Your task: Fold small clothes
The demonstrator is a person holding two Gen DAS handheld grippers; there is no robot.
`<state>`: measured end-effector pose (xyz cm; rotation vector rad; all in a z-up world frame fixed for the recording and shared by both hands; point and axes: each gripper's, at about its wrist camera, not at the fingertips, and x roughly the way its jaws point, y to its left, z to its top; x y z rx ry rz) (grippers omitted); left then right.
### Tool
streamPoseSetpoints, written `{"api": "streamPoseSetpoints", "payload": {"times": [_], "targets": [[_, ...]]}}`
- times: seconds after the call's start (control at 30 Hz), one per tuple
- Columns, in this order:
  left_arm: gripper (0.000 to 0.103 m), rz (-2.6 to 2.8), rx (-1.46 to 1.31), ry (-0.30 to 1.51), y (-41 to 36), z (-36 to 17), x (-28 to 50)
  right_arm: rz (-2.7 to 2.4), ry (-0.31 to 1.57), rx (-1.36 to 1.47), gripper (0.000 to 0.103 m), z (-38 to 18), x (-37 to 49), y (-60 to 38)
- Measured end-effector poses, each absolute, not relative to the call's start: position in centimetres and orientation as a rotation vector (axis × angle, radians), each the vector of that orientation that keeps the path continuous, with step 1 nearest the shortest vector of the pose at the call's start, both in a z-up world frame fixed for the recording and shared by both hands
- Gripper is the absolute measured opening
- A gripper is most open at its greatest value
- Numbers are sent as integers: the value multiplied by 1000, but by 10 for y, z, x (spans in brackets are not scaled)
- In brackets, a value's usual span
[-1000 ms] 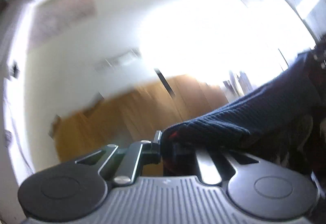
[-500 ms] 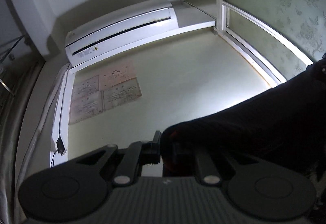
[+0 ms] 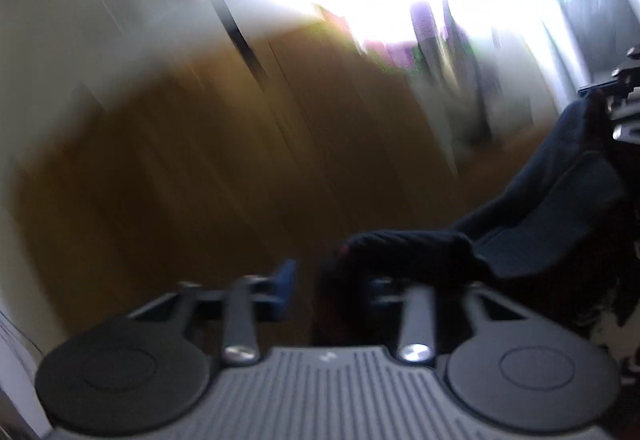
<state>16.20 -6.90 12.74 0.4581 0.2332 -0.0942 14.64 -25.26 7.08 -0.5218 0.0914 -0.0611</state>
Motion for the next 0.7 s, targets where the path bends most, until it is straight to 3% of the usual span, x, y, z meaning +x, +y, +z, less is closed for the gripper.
{"api": "streamPoseSetpoints", "payload": {"times": [0.1,0.23,0.43,0.6,0.7], "targets": [[36,-21,511,463,-73,54,215,-58,373,-474,33,-9,204,-273],[40,10,445,511,-18,38,219,2,449,-419,39,-57,181,-299],[73,-5,356,588,63,37,194,-15,536,-291,62,-77,155,-332],[94,-126,267,638,78,27,165,-45,576,-136,66,-80,169,-356],[96,-203,243,603,68,28,149,-38,602,-96,66,-81,163,-358]]}}
